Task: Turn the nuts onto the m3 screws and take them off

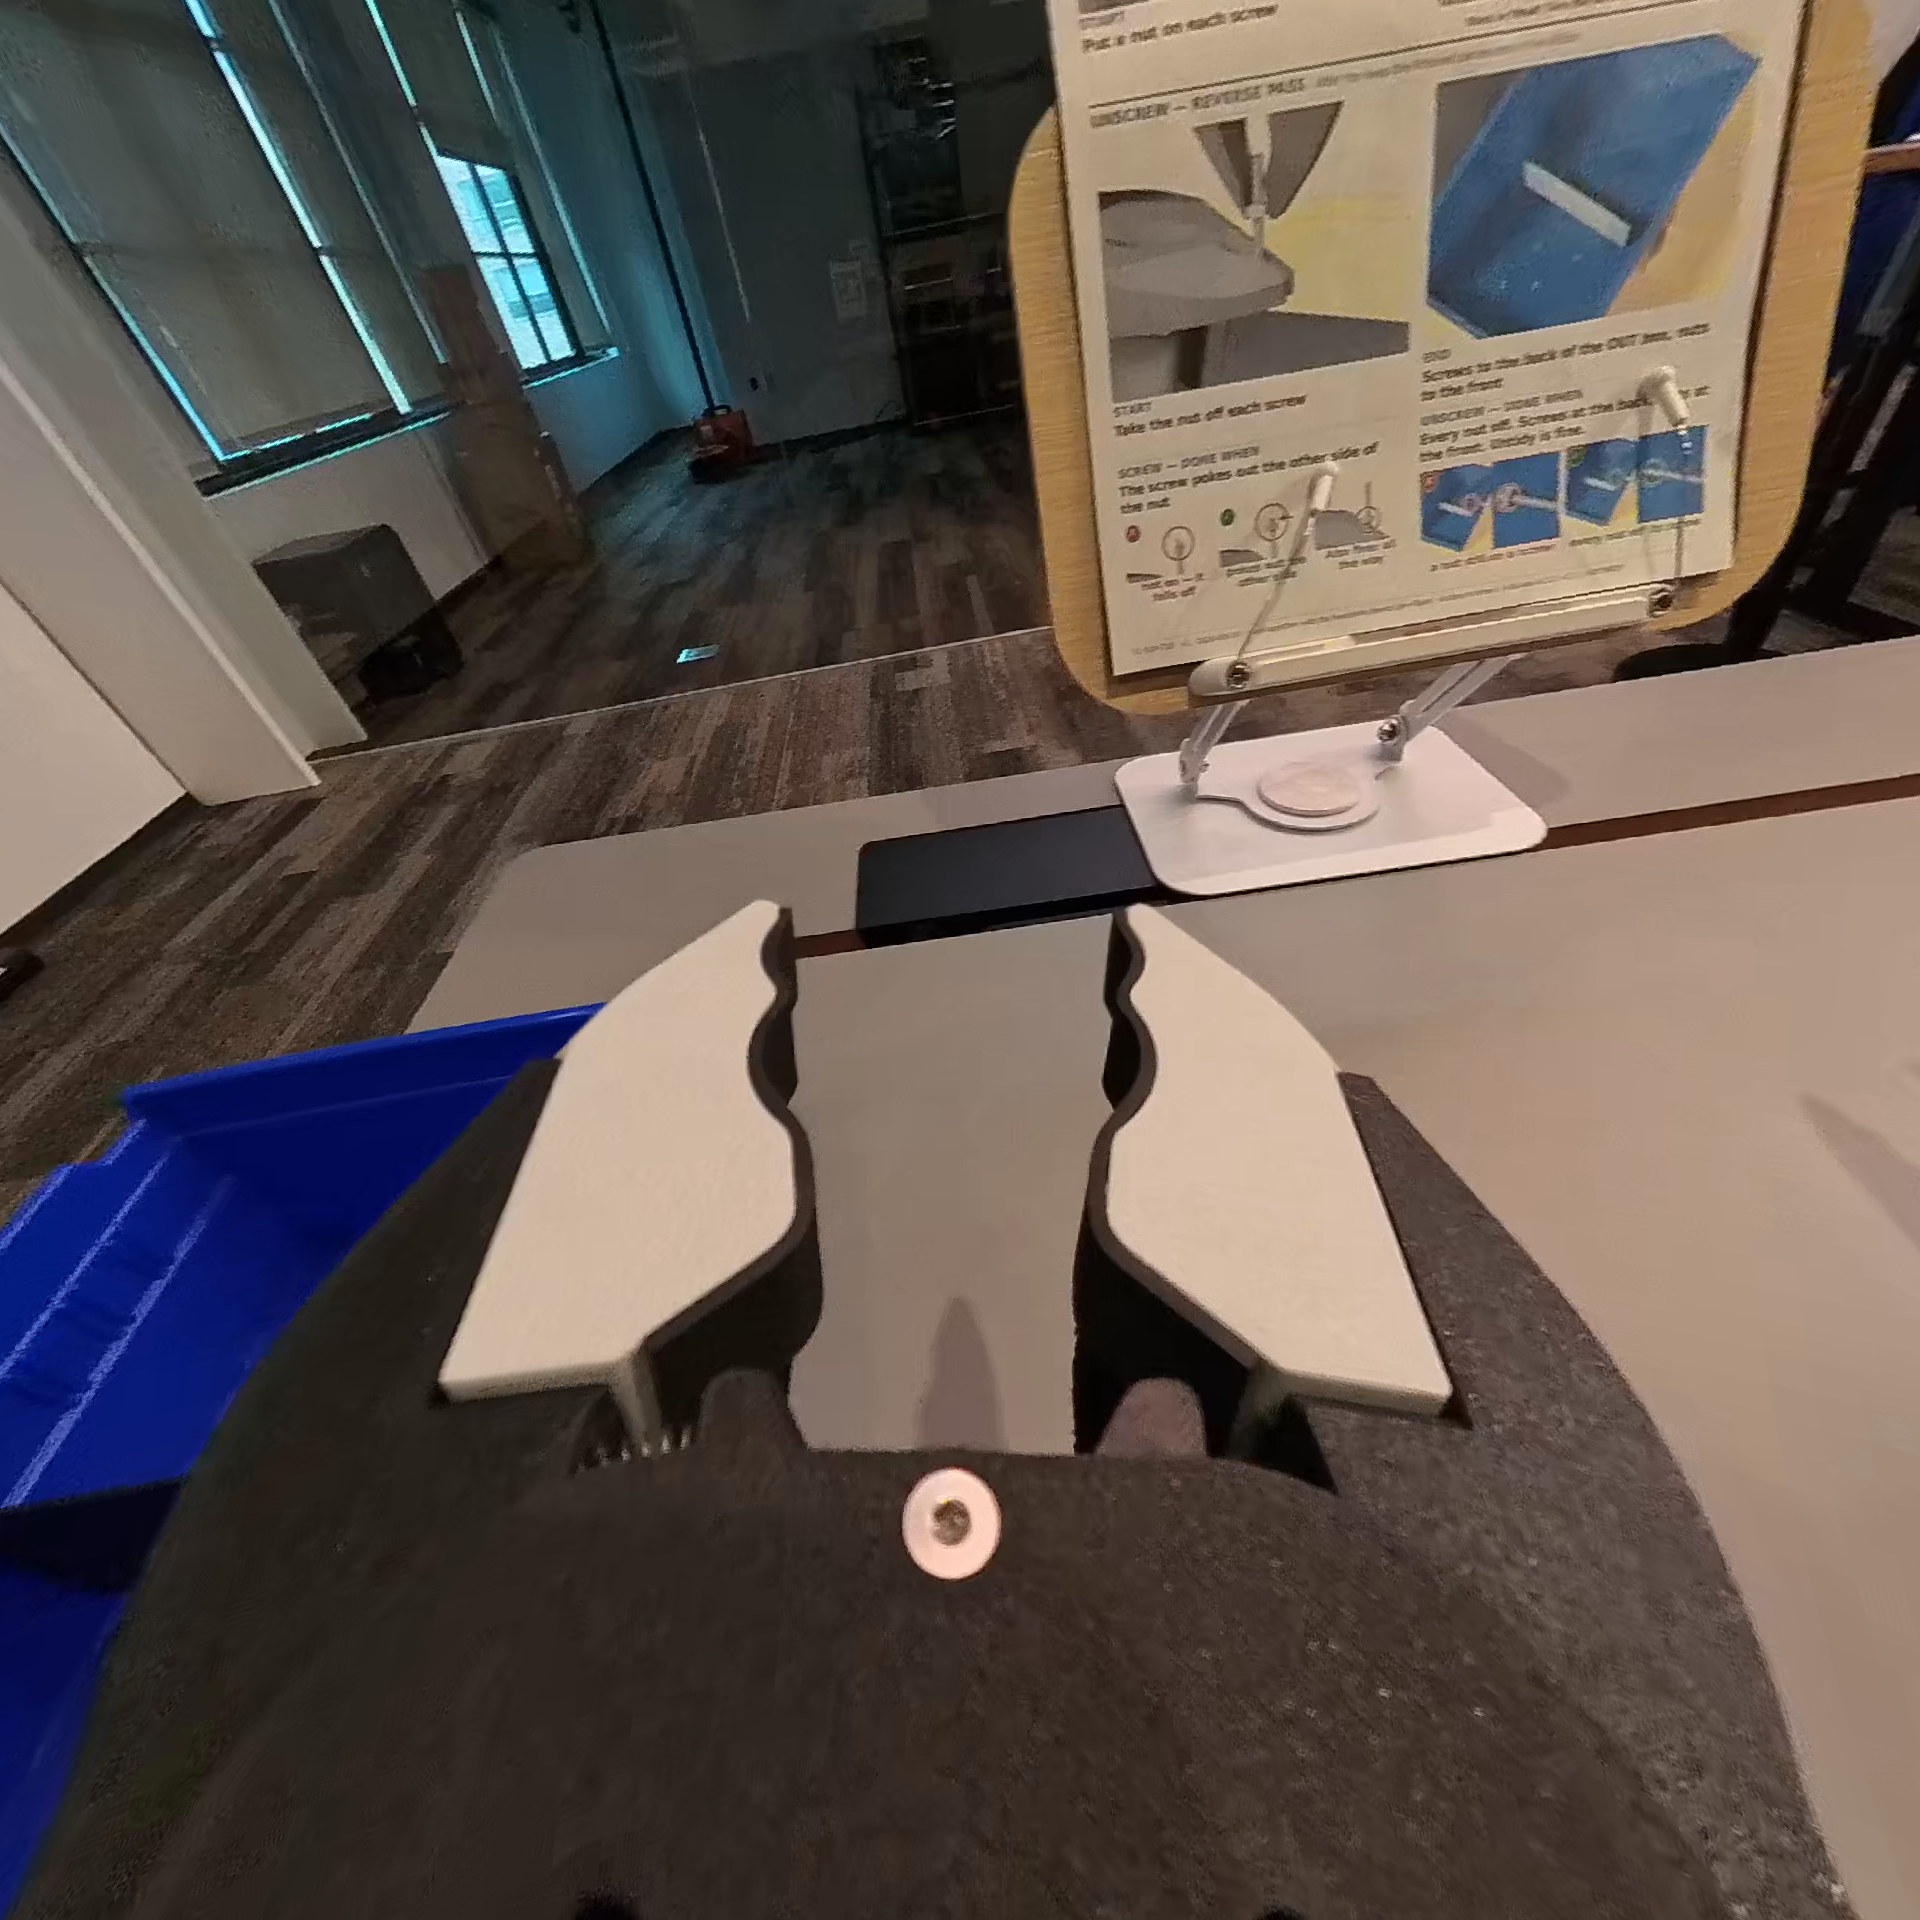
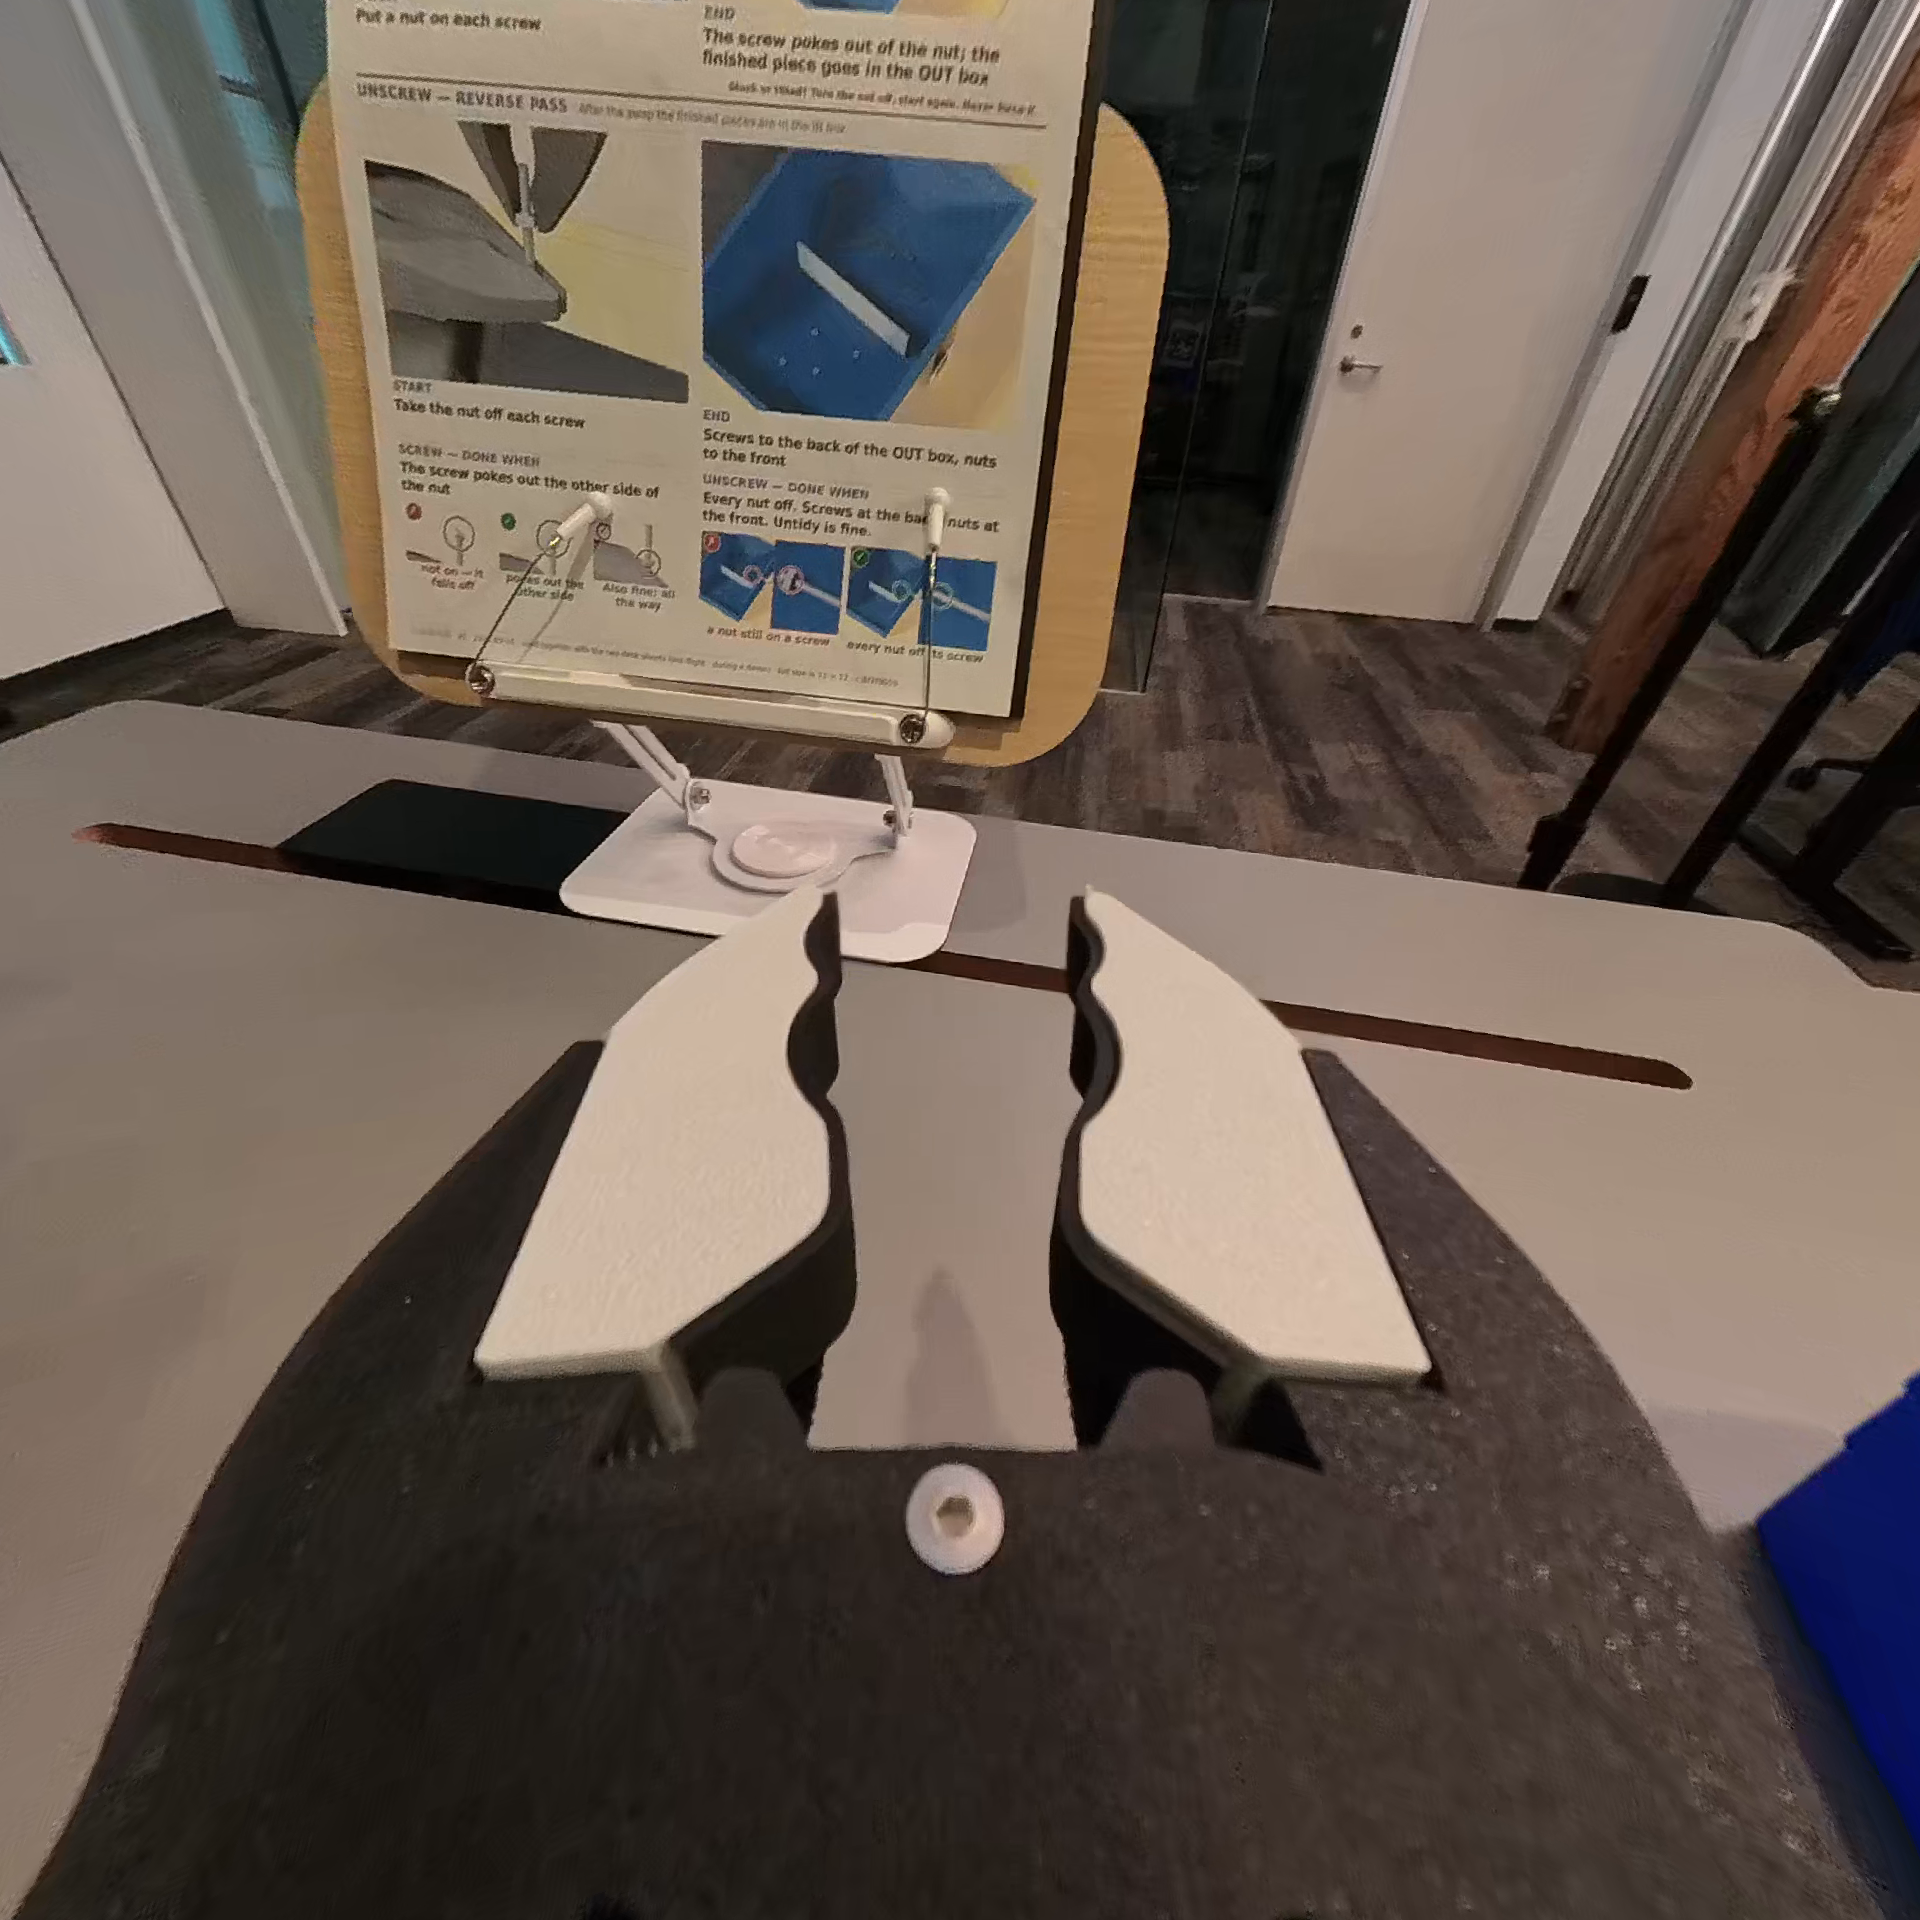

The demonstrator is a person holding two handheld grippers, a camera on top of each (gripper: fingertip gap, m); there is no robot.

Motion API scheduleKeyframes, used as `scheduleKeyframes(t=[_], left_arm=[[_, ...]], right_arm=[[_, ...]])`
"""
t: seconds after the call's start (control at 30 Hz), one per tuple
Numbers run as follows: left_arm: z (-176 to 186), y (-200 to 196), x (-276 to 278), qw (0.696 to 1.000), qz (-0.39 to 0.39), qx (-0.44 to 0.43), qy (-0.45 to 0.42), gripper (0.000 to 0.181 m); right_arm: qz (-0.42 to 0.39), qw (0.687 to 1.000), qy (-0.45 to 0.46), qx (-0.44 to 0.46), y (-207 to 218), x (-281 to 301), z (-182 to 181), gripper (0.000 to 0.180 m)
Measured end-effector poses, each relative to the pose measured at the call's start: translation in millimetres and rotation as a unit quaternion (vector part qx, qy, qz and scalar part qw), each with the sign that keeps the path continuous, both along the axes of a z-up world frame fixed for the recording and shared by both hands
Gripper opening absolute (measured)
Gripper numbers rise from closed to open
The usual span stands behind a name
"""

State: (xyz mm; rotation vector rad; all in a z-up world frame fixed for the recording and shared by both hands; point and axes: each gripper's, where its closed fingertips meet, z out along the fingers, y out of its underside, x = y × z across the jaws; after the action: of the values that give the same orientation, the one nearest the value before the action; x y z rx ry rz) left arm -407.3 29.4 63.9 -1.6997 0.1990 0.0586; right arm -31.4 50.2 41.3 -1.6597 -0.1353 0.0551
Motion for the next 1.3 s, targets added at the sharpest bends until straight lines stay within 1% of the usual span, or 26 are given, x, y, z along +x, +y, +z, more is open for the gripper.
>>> scheduleKeyframes(t=[0.13, 0.23, 0.3, 0.4, 0.47, 0.5, 0.6, 0.67, 0.73, 0.77, 0.8, 0.87, 0.97, 1.1, 1.3], left_arm=[[1.7, -2.6, -12.3, 1.0, 0.008, 0.001, -0.003, 0.056], [6.8, -9.2, -19.5, 1.0, -0.002, -0.003, 0.005, 0.055], [12.5, -17.8, -27.9, 0.999, -0.015, -0.008, 0.029, 0.054], [19.6, -35.7, -50.1, 0.997, -0.041, -0.023, 0.065, 0.046], [16.3, -48.1, -69.9, 0.994, -0.06, -0.06, 0.073, 0.037], [10.9, -54.2, -80.1, 0.991, -0.071, -0.089, 0.073, 0.036], [-12.6, -70.7, -112.1, 0.975, -0.105, -0.179, 0.078, 0.036], [-29.2, -76.5, -136.7, 0.964, -0.118, -0.22, 0.096, 0.035], [-45.5, -75.6, -170.3, 0.954, -0.088, -0.252, 0.136, 0.037], [-51.0, -74.0, -186.8, 0.95, -0.063, -0.258, 0.162, 0.042], [-54.5, -72.6, -199.1, 0.948, -0.04, -0.259, 0.18, 0.041], [-55.5, -68.2, -213.2, 0.952, -0.001, -0.244, 0.188, 0.04], [-47.1, -61.3, -222.7, 0.961, 0.038, -0.206, 0.179, 0.039], [-42.0, -57.6, -222.9, 0.964, 0.047, -0.196, 0.171, 0.038], [-40.2, -55.0, -216.5, 0.961, 0.042, -0.197, 0.187, 0.039]], right_arm=[[0.008, 1.0, -0.017, -0.003, 3.7, -2.6, -2.8, 0.04], [0.027, 0.999, -0.015, -0.018, 7.2, -7.9, -8.2, 0.04], [0.039, 0.999, -0.018, -0.022, 8.8, -10.3, -9.5, 0.04], [0.059, 0.997, -0.032, -0.029, 9.9, -12.6, -9.9, 0.039], [0.076, 0.996, -0.04, -0.036, 9.7, -15.3, -10.4, 0.038], [0.083, 0.995, -0.047, -0.039, 9.6, -16.3, -11.2, 0.038], [0.115, 0.99, -0.069, -0.043, 7.1, -23.5, -13.2, 0.037], [0.132, 0.986, -0.087, -0.045, 5.6, -28.8, -15.6, 0.037], [0.145, 0.983, -0.098, -0.05, 5.4, -34.1, -19.3, 0.037], [0.152, 0.982, -0.097, -0.052, 5.5, -37.2, -20.4, 0.037], [0.158, 0.981, -0.095, -0.052, 6.3, -40.2, -20.9, 0.037], [0.159, 0.982, -0.095, -0.047, 9.8, -43.6, -20.7, 0.036], [0.155, 0.982, -0.097, -0.037, 16.5, -47.3, -20.1, 0.036], [0.153, 0.983, -0.094, -0.032, 22.8, -49.0, -20.8, 0.037], [0.13, 0.987, -0.096, -0.022, 25.0, -42.4, -18.3, 0.034]])
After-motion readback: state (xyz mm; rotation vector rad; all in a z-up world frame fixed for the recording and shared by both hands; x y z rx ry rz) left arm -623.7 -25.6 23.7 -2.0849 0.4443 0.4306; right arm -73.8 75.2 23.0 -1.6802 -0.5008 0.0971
